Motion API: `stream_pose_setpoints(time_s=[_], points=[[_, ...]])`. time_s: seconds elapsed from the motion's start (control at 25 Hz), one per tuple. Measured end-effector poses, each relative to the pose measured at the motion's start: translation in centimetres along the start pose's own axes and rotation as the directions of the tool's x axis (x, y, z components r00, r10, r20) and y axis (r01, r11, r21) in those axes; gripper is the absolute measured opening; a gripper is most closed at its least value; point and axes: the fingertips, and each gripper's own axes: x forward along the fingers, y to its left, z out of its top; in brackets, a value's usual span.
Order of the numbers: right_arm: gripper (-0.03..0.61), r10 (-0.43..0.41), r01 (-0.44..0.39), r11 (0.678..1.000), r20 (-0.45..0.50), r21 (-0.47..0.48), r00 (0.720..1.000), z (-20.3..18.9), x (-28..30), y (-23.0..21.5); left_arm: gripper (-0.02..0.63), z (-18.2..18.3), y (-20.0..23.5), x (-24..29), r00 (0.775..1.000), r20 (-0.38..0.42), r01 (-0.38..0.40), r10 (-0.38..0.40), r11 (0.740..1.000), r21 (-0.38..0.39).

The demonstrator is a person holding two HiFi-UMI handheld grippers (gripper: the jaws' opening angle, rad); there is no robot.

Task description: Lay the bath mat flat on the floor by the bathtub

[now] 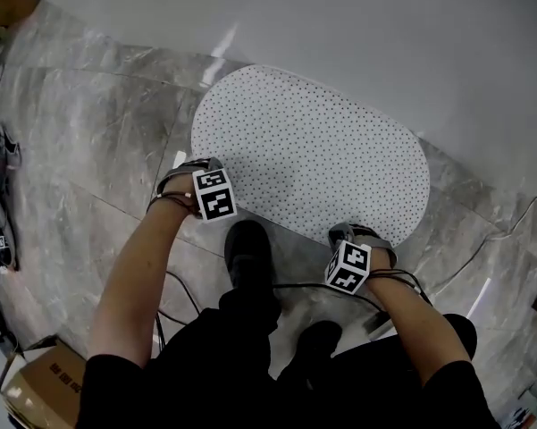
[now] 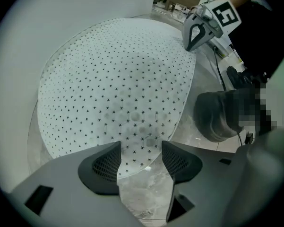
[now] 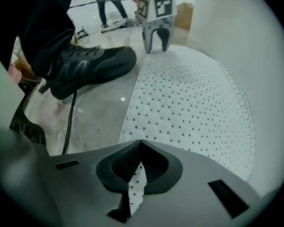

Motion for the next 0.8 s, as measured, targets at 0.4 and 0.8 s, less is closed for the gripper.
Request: stream_pose_setpoints(time_s=[0.4,0.8], points=[[0.290,0.100,-0.104,0.989,0.040,0.108,0.994,1.0,-1.0,0.7,0.278,-1.4,-3.3,0.1,0.999,-0.026,0.027,-0.024,0.990,0.137],[0.107,-0.005,-0.007,0.991,-0.088,-0.130,0.996,-0.1,0.1,2.3,0.276,0.9,-7.0,-11.5,0.997,0.073,0.018,-0.020,0.999,0.026]])
